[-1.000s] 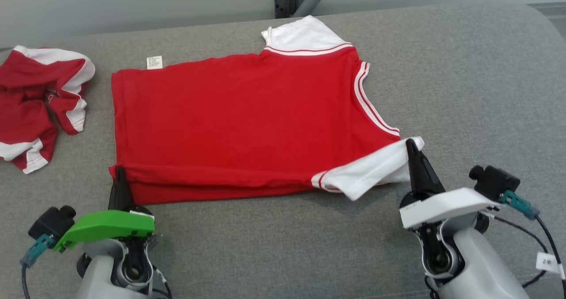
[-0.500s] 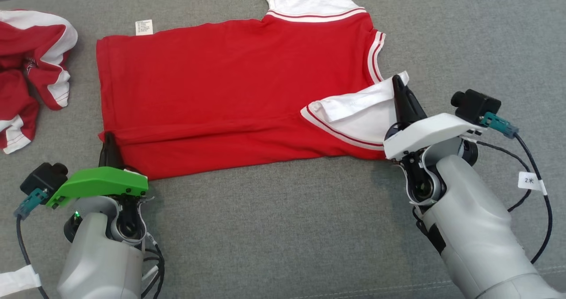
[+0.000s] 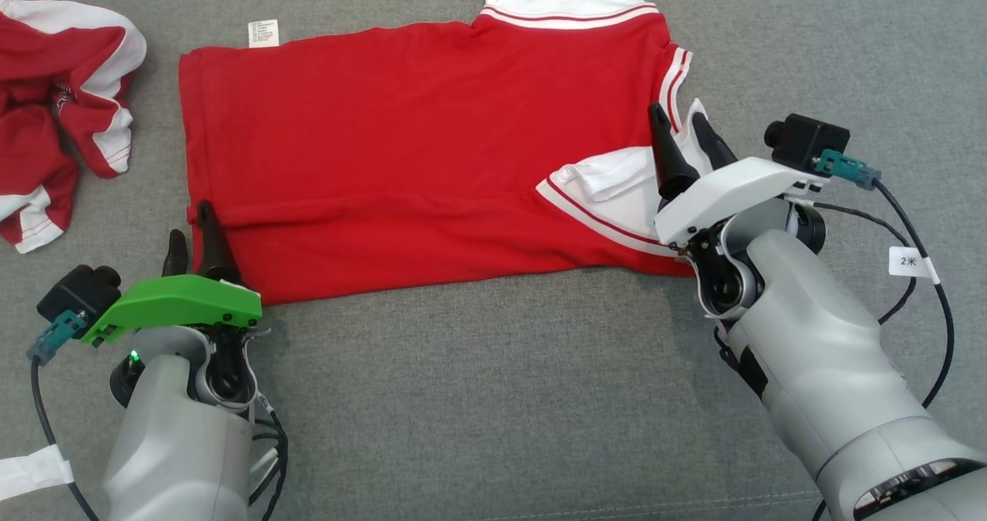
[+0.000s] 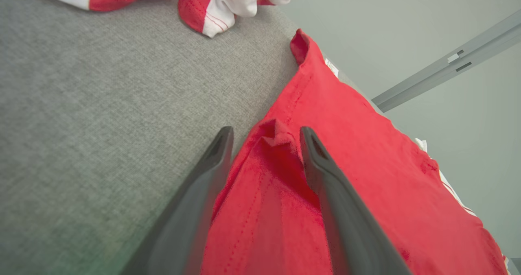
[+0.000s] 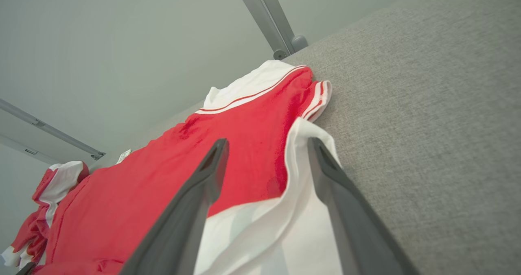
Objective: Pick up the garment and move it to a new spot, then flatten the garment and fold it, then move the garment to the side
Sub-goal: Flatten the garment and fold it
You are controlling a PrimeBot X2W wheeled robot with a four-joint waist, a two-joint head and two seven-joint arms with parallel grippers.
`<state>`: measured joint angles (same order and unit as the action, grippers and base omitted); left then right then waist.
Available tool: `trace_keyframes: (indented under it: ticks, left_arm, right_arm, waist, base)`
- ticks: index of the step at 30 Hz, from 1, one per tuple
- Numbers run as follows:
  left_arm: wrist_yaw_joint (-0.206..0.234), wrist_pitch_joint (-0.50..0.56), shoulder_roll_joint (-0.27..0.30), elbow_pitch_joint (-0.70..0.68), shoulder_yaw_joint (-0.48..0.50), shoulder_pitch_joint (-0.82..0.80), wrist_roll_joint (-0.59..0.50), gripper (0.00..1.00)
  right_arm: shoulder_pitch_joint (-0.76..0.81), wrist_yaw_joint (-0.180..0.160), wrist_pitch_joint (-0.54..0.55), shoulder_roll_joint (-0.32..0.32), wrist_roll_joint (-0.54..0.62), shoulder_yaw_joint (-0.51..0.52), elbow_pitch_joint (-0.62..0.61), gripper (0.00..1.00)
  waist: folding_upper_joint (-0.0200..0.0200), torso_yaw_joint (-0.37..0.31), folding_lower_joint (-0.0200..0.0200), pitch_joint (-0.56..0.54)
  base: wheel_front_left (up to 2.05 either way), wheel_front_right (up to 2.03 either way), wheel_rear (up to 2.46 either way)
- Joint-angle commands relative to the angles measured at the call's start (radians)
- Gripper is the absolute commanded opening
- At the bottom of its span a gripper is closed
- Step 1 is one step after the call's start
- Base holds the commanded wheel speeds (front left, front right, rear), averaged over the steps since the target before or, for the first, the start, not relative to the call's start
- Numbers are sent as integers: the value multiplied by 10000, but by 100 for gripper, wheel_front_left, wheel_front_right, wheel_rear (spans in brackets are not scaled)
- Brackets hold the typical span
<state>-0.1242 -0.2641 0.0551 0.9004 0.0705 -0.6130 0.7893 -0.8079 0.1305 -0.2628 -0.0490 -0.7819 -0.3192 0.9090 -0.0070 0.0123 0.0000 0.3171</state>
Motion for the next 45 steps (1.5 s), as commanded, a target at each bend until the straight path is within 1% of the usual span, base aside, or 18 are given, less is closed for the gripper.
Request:
trace_keyframes:
  ticks: [1, 5, 9, 13, 14, 17, 19, 21, 22, 25, 28, 32, 36, 37, 38, 39, 40, 45]
  left_arm:
    - [-49, 6, -21, -99, 52, 30, -135, 100]
    - [-63, 6, -37, -350, -150, 324, -228, 100]
    - [-68, 5, -43, -827, -535, 707, -14, 100]
    - [-71, 5, -32, -1492, -596, 1341, 41, 100]
    - [-72, 5, -6, -1772, -528, 1725, -2, 100]
    - [-72, 5, 102, -1979, -579, 2304, -261, 100]
    - [-73, 5, 138, -1905, -574, 2629, -286, 100]
    - [-61, 5, 150, -1765, -519, 2820, -280, 100]
    - [-61, 5, 150, -1765, -519, 2820, -280, 100]
    - [-47, 136, 170, -1489, -482, 2967, -125, 100]
    - [12, 320, 215, -1202, -337, 2829, 90, 100]
    - [31, 673, 268, -837, -188, 2557, 386, 100]
    - [36, 861, 398, -422, -158, 2288, 482, 99]
    - [30, 888, 398, -333, -183, 2212, 491, 73]
    - [25, 878, 410, -258, -219, 2154, 480, 44]
    - [18, 865, 412, -201, -252, 2105, 449, 8]
    - [10, 829, 404, -160, -284, 2039, 436, 0]
    - [-39, 511, 430, -257, -558, 1905, 179, 0]
  right_arm:
    - [-227, 3, -36, -27, -2, -33, 176, 100]
    - [-501, 3, -36, -28, 21, -60, 307, 100]
    - [-561, 1, -36, -28, 530, 101, -57, 100]
    - [-156, 3, -36, -24, 1168, 511, -803, 100]
    - [188, 1, -35, -32, 1544, 781, -1232, 100]
    - [863, 3, -37, -20, 2350, 1172, -1849, 100]
    - [1416, 1, -37, -33, 2793, 1556, -2393, 100]
    - [2051, 3, -37, -24, 2775, 1845, -2953, 100]
    - [2051, 3, -37, -24, 2775, 1845, -2953, 100]
    - [2814, 1, -35, -24, 2884, 2158, -3760, 100]
    - [3668, 3, -35, -24, 2989, 2235, -4410, 100]
    - [4186, 3, -37, -22, 3404, 2194, -4521, 100]
    - [4497, 3, -35, -21, 3561, 1965, -3924, 100]
    - [4495, 3, -37, -22, 3586, 1899, -3753, 100]
    - [4480, 3, -36, -28, 3608, 1863, -3539, 100]
    - [4470, 3, 2, -25, 3672, 1807, -3325, 100]
    - [4434, 3, 8, -21, 3740, 1754, -3129, 100]
    - [4129, 3, 24, -24, 3526, 1554, -2231, 100]
  waist:
    - [70, 36, 0, -5]
    - [70, 136, 0, -49]
    - [70, 119, 0, -164]
    - [70, 40, 0, -361]
    - [70, 5, 0, -498]
    - [70, -35, 0, -742]
    - [70, -59, 0, -919]
    - [70, -91, 0, -1056]
    - [70, -91, 0, -1056]
    - [70, -170, 0, -1194]
    - [70, -365, 0, -1232]
    - [70, -569, 0, -1173]
    - [70, -733, 0, -1122]
    - [70, -763, 0, -1112]
    - [70, -788, 0, -1103]
    - [70, -810, 0, -1090]
    - [70, -821, 0, -1081]
    - [70, -759, 0, -1054]
  base:
    - [0, 0, 0]
    - [0, 0, 0]
    - [0, 0, 0]
    - [0, 0, 0]
    - [0, 0, 0]
    - [0, 0, 0]
    - [0, 0, 0]
    - [0, 0, 0]
    - [0, 0, 0]
    - [0, 0, 0]
    - [0, 0, 0]
    - [0, 0, 0]
    - [0, 0, 0]
    - [0, 0, 0]
    - [0, 0, 0]
    - [0, 0, 0]
    - [0, 0, 0]
    - [0, 0, 0]
